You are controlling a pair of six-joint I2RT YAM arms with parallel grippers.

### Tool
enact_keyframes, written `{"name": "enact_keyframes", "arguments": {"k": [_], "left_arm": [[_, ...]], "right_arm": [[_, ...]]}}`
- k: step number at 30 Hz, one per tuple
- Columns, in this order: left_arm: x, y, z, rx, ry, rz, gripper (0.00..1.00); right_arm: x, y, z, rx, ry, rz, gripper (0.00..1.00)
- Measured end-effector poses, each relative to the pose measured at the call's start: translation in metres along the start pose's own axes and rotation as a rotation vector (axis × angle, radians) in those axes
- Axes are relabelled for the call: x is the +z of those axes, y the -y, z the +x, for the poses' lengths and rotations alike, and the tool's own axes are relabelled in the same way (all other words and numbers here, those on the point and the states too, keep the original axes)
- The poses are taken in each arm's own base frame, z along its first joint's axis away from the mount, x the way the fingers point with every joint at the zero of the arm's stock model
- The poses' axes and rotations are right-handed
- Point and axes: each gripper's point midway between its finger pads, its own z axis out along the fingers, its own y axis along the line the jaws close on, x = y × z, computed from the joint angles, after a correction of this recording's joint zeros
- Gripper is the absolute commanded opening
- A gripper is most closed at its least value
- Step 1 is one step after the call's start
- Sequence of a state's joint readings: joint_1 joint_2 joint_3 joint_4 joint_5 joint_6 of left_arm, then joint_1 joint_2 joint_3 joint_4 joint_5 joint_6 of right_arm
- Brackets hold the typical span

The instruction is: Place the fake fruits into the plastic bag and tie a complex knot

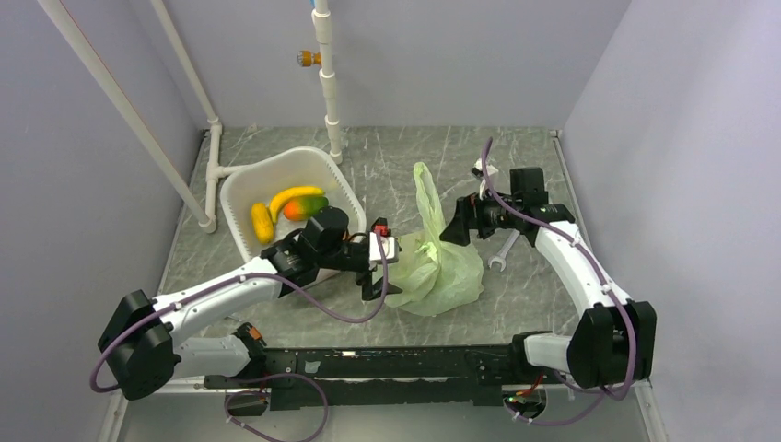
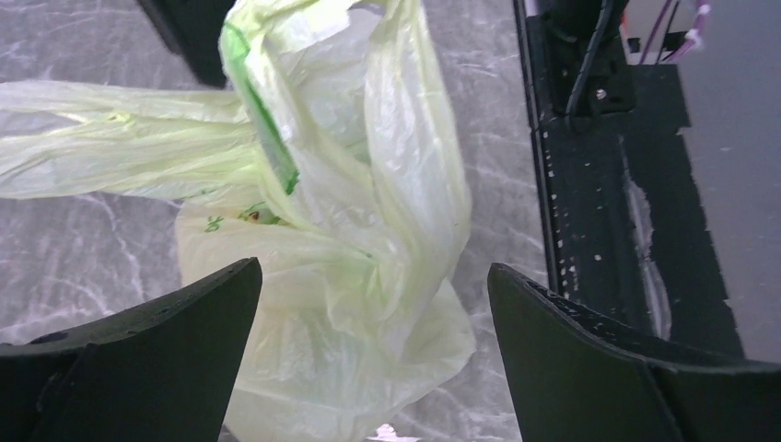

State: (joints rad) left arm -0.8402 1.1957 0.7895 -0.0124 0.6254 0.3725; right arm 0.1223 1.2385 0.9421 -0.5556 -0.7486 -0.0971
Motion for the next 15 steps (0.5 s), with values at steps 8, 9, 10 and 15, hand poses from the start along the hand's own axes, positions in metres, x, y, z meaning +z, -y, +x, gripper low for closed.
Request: {"name": "enact_keyframes", "arguments": {"k": [8,9,10,15], "left_arm": [[0.016,0.016,-0.014,-0.086,0.008,0.045,0.84],[0.018,0.015,-0.014,-0.101,0.002,0.035,0.78],[0.02,0.013,-0.014,-0.111,-0.004,0.022,0.7],[0.021,-0.001,-0.01,-0.134,-0.031,-0.062,0.33]], "right_arm": [[0.019,-0.006,-0.011,0.025,0.025,-0.065,0.9],[0.023,-0.007,-0.01,0.016,0.016,-0.067,0.9],[0.027,-0.009,-0.008,0.006,0.006,-0.072,0.9],[0.044,-0.009,0.008,-0.043,-0.034,-0.035,0.85]]}}
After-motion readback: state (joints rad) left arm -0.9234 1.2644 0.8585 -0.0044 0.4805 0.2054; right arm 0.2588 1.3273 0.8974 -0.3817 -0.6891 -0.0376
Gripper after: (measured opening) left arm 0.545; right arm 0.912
